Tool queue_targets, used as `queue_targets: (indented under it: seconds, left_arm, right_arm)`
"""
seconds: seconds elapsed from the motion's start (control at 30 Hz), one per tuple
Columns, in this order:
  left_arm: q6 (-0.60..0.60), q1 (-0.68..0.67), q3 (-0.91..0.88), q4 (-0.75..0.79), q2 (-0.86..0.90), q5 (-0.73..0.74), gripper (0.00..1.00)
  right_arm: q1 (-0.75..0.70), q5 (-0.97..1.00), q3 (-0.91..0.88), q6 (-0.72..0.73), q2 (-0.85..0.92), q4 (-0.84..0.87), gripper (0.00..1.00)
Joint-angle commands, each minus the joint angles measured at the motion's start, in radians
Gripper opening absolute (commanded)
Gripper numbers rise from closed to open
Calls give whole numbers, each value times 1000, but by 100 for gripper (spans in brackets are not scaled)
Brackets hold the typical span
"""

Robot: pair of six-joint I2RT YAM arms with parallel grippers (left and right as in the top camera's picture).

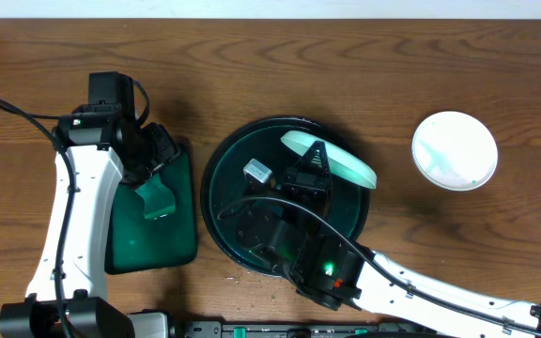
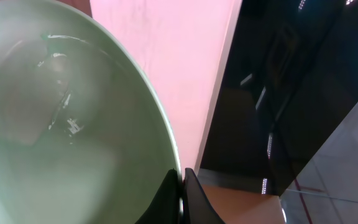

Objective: Clean dirty plates on tray and stack at the side
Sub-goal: 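Hold the plate upright over the tray with the right gripper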

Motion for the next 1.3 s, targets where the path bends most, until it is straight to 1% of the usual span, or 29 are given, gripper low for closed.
queue_targets:
  seconds: [0.0,0.03,0.1,0.2,0.23,0.27,0.3,0.33,0.4,0.5,0.53,0.6,0.67,0.73,0.8,0.83,0.9,0.93,1.0,1.03,1.1,1.17,1.2,1.27]
  left_arm:
    - [14,-2,-7,0,13,-7,65]
    - [14,-2,-7,0,13,-6,65]
    - [14,-2,-7,0,13,-6,65]
    - [14,-2,-7,0,13,-6,65]
    - [14,-2,-7,-1,13,-6,65]
    - [14,-2,-7,-1,13,-6,65]
    - [16,-2,-7,-2,13,-6,65]
    - [23,-2,-7,0,13,-7,65]
    - [25,-2,-7,1,13,-6,65]
    - [26,-2,-8,-1,13,-6,65]
    - [26,-2,-10,0,13,-6,65]
    - [25,-2,-13,0,13,-6,65]
    - [25,-2,-13,-2,13,-6,65]
    - [26,-2,-13,-3,13,-6,65]
    - [25,-2,-13,-1,13,-6,65]
    - [25,-2,-13,-2,13,-6,65]
    - [26,-2,-13,-5,13,-6,65]
    - [27,-2,-13,-5,13,-6,65]
    - [25,-2,-13,-3,13,-6,65]
    - [25,-2,-13,-3,13,-6,65]
    - [26,-2,-13,-4,13,-6,65]
    - [26,-2,-13,-4,13,-6,65]
    - [25,-2,-13,-4,13,-6,65]
    - [26,-2,-13,-5,13,-6,65]
  right_arm:
    - [6,29,13,-8,-18,3,1]
    - [6,28,13,-3,-18,3,1]
    - [-2,-2,13,61,-18,1,1]
    - [-56,-114,13,247,-15,-73,1]
    - [-61,-98,13,270,-13,-71,1]
    - [-50,-30,13,288,-12,-58,1]
    - [-45,-18,13,291,-12,-54,1]
    - [-32,-26,13,327,-13,-50,1]
    - [-38,-117,13,388,-11,-91,1]
    - [-25,-42,13,436,-8,-95,1]
    - [-23,-77,13,476,-9,-99,1]
    - [-51,-217,13,527,-5,-153,1]
    - [-57,-175,13,578,-4,-174,1]
    - [-49,-204,13,584,-3,-187,1]
    - [-81,-220,13,580,6,-196,1]
    - [-87,-172,13,562,8,-196,1]
    - [-76,-3,13,488,8,-176,1]
    - [-76,11,13,471,6,-159,1]
    - [-98,-84,13,467,3,-155,1]
    - [-98,-79,13,466,3,-153,1]
    - [-51,-29,13,451,2,-150,1]
    - [-19,-91,13,468,2,-153,1]
    - [-25,-152,13,492,3,-155,1]
    - [-39,-145,13,518,6,-152,1]
